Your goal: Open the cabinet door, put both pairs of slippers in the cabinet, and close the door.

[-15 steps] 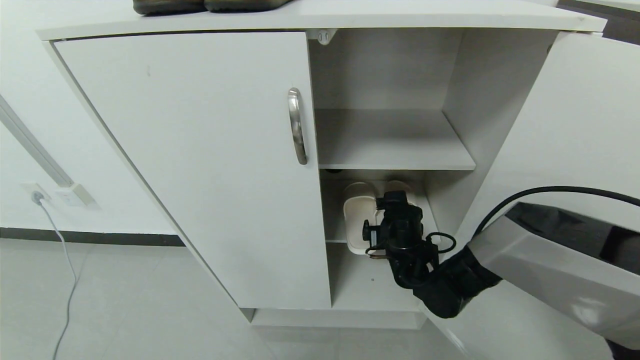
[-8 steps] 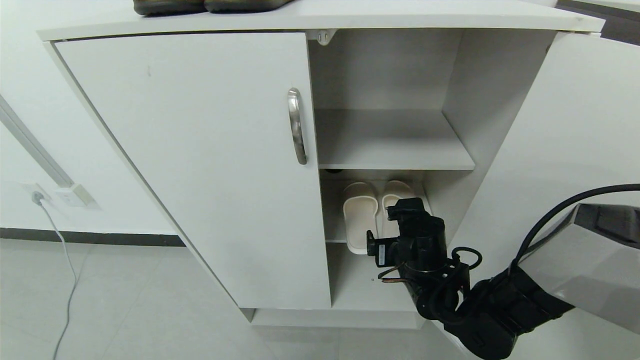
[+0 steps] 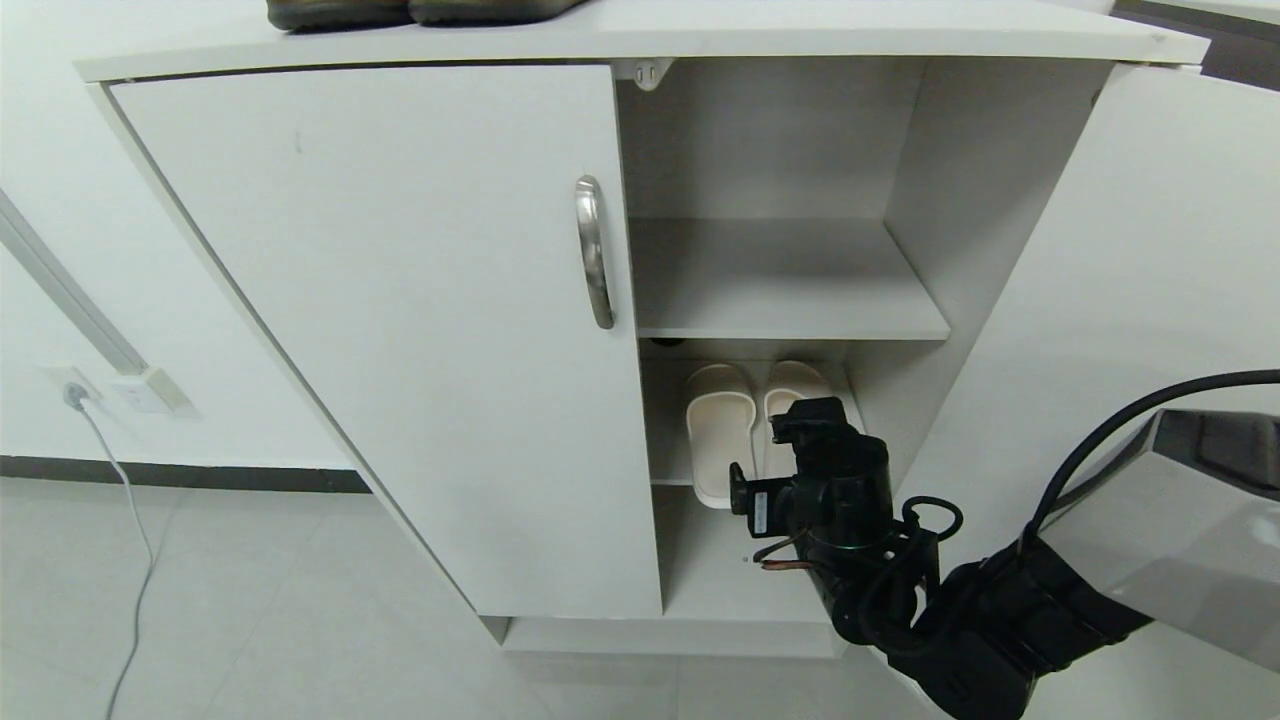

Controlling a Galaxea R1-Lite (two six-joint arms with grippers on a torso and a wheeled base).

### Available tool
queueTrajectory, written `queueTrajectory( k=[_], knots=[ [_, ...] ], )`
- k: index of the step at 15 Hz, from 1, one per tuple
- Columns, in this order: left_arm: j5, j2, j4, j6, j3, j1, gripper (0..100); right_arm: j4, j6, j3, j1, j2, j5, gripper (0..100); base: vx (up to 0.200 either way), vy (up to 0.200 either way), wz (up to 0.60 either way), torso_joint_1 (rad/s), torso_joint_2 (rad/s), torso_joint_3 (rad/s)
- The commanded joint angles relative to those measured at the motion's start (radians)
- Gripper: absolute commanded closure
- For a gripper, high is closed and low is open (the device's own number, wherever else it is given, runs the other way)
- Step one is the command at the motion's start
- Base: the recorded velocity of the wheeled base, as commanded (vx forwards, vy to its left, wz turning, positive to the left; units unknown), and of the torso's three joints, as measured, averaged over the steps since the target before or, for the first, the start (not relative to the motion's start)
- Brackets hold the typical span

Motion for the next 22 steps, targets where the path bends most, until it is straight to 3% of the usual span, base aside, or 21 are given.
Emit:
queueTrajectory(
  k=[1, 22],
  knots=[
    [0.000, 0.001, 0.000, -0.001, 0.000, 0.000, 100, -0.001, 0.000, 0.000, 0.001, 0.007, 0.000, 0, -0.200, 0.000, 0.00, 0.017, 0.00, 0.007],
    [-0.004, 0.001, 0.002, 0.002, 0.000, 0.000, 100, -0.032, -0.009, 0.031, 0.005, 0.001, -0.003, 0, 0.000, 0.000, 0.00, 0.000, 0.00, 0.000]
  ],
)
